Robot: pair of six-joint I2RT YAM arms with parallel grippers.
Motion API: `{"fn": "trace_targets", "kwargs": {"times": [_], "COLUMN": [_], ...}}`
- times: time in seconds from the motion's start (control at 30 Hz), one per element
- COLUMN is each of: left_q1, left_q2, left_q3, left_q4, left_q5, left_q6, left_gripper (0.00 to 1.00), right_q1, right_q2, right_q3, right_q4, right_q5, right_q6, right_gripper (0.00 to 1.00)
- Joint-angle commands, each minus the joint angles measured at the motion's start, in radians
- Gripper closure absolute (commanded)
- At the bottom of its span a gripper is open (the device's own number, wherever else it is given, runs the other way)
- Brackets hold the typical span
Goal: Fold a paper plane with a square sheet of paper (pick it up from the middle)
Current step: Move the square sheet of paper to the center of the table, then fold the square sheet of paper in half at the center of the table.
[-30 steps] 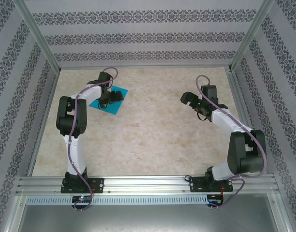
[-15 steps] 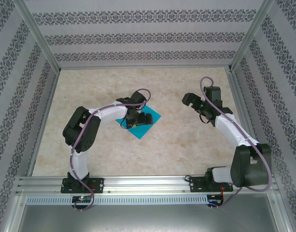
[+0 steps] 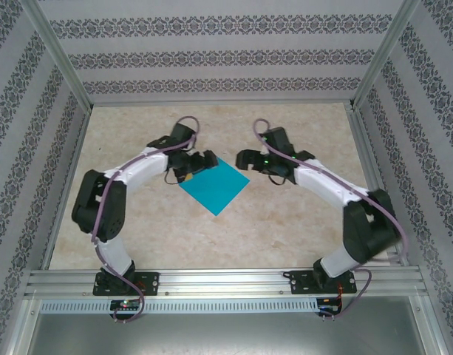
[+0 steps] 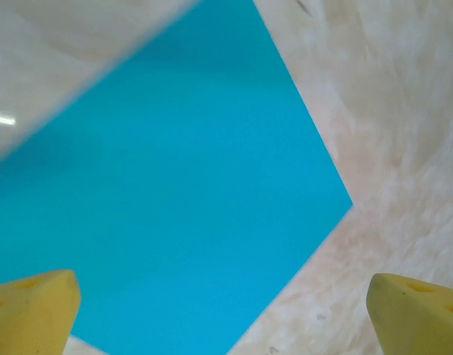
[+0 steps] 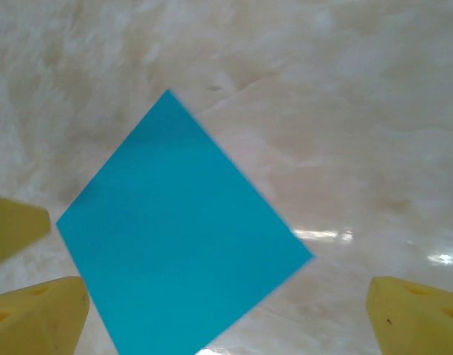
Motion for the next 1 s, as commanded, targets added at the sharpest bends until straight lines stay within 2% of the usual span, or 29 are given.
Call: {"fn": "trace_targets", "kwargs": {"times": [0.0, 0.23, 0.47, 0.63, 0.87, 0.97], "left_q1": [0.091, 0.242, 0.272, 0.273, 0.272, 0.272], "left_q2": [-0.069, -0.212, -0.234, -0.207, -0.196, -0.195], "left_q3": [-0.082, -0.204, -0.254, -0.272, -0.281, -0.284], "left_q4": [0.024, -0.004, 0.006, 0.047, 0.074, 0.081], "left_q5": [-0.008, -0.047, -0.033, 0.001, 0.011, 0.011], "left_q6": [-0.021, 0.009, 0.038, 0.039, 0.046, 0.047], "left_gripper": [0.0, 0.0, 0.0, 0.0, 0.0, 0.0], "right_q1": [0.088, 0.185, 0.19, 0.184, 0.196, 0.206], "right_q2": [0.145, 0.444, 0.534, 0.506, 0.316, 0.254], "right_q3": [0.155, 0.431, 0.476, 0.369, 0.049, -0.014], "right_q4": [-0.057, -0.142, -0.231, -0.305, -0.312, -0.345], "right_q5": [0.037, 0.023, 0.049, 0.08, 0.136, 0.175], "right_q6": [-0.016, 0.023, 0.032, 0.004, 0.021, 0.033], "right_gripper": [0.06, 0.09, 0.1, 0.12, 0.12, 0.12]}}
